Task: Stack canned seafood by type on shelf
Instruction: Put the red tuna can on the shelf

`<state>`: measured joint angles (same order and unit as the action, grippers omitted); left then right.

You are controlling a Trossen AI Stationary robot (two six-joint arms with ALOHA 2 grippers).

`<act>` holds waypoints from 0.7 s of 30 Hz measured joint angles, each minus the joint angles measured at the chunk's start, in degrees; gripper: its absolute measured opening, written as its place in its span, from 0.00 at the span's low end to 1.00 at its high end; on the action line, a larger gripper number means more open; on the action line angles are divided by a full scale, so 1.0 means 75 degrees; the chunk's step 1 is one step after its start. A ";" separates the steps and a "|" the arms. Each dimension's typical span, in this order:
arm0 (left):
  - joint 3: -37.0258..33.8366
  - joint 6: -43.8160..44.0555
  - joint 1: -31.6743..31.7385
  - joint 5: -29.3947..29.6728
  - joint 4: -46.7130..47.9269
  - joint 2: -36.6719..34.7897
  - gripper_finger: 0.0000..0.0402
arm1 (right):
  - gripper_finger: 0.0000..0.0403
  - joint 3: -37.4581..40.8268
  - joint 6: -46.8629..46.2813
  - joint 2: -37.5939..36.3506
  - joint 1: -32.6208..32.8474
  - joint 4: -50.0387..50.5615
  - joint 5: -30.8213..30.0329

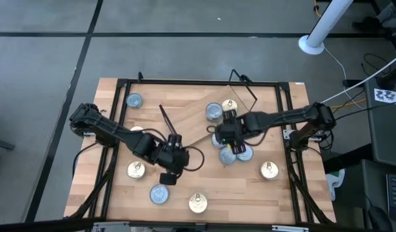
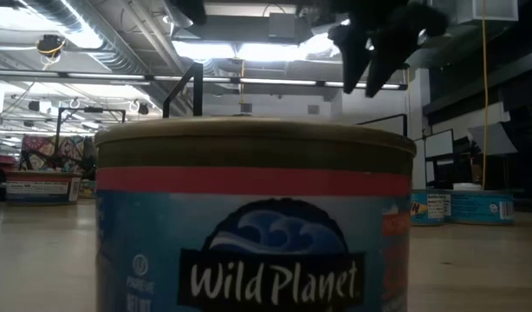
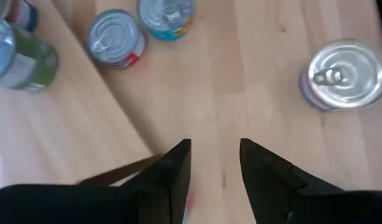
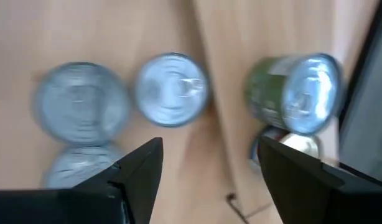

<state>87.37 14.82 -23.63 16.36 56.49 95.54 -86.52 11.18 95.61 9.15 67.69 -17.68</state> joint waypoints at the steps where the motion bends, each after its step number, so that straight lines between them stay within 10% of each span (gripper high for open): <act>1: -0.0116 0.0035 -0.0045 0.0006 -0.0240 0.0004 0.33 | 0.64 0.0000 -0.0108 0.0000 0.0150 0.0035 0.0070; 8: -0.1034 -0.0596 -0.0152 0.0004 -0.2601 0.0039 0.33 | 0.64 0.0299 -0.0905 -0.0003 0.1052 -0.0238 0.0103; 21: -0.1837 0.1786 -0.0290 -0.0057 -0.0807 0.0036 0.33 | 0.64 0.1906 -0.1253 -0.0003 0.1379 -0.3199 0.0104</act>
<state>73.59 28.21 -25.81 15.93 50.43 95.81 -72.22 1.78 95.59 19.50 43.69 -16.90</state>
